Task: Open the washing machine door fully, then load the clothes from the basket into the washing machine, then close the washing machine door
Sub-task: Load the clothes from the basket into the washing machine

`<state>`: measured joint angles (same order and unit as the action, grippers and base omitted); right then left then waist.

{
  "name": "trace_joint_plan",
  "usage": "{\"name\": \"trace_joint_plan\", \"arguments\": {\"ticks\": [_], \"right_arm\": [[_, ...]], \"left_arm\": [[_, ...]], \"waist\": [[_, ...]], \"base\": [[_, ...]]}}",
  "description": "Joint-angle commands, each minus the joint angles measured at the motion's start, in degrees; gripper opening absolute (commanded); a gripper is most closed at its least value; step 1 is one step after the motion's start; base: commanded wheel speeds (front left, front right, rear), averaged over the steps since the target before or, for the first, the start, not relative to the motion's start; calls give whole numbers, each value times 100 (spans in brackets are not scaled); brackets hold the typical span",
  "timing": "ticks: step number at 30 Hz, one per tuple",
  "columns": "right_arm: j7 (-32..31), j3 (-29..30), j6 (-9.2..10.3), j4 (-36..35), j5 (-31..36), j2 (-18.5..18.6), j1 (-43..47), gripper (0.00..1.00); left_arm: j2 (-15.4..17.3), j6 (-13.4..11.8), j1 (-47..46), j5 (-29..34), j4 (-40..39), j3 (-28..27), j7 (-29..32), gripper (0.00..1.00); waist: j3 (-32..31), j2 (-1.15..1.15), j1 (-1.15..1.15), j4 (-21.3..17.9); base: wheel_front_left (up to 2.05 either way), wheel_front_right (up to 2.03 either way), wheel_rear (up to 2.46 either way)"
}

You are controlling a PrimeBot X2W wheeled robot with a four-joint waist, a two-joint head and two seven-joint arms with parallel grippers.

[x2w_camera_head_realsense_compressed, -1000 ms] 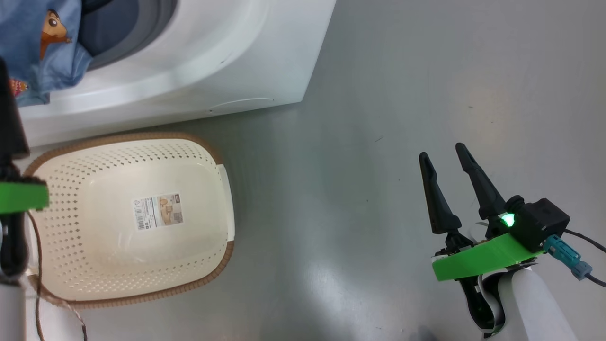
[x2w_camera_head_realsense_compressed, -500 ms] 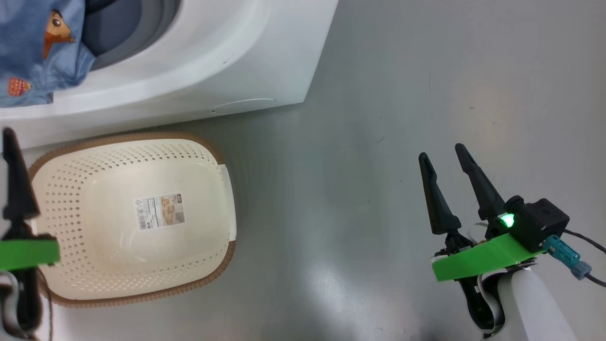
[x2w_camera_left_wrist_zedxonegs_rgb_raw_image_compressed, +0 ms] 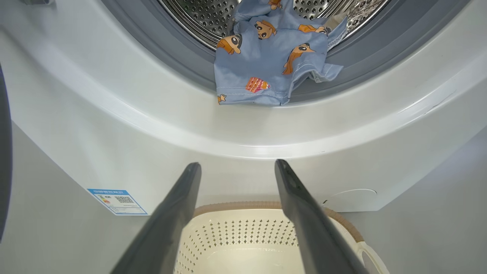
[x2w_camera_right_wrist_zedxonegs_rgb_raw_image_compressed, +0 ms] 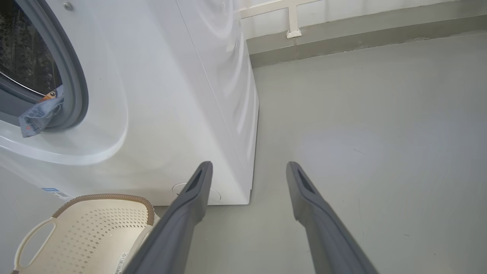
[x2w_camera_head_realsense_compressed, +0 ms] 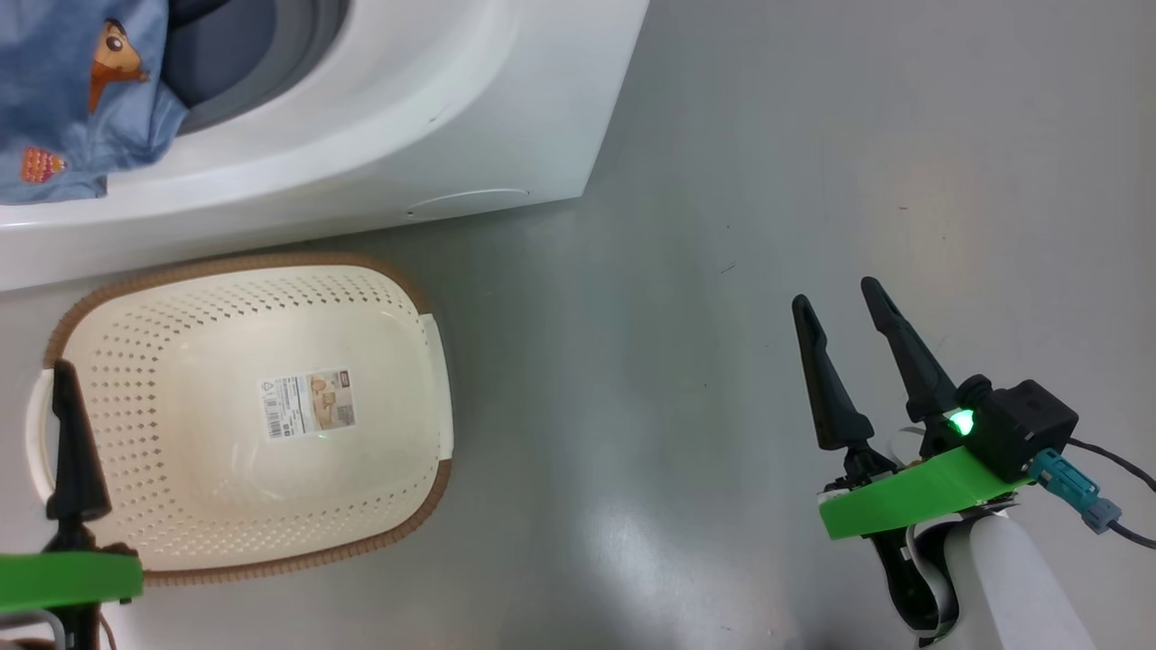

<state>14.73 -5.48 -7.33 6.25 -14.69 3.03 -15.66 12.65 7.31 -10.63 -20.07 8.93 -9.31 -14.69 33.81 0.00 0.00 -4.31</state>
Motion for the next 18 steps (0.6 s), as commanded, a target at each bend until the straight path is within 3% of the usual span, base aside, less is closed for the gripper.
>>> {"name": "trace_joint_plan", "arguments": {"ticks": [1,18], "right_arm": [[27,-172,-16,-96,-38,-15,9,100],[27,-183,-16,-71,-64,-15,3,100]], "left_arm": [[155,17,179,68,-151,-232,-30,100],[49,17,340,61,-97,-227,-30,100]], "waist": [[-4,0,0,1],[-34,0,0,-6]], "base": [[0,0,0],[0,0,0]]}}
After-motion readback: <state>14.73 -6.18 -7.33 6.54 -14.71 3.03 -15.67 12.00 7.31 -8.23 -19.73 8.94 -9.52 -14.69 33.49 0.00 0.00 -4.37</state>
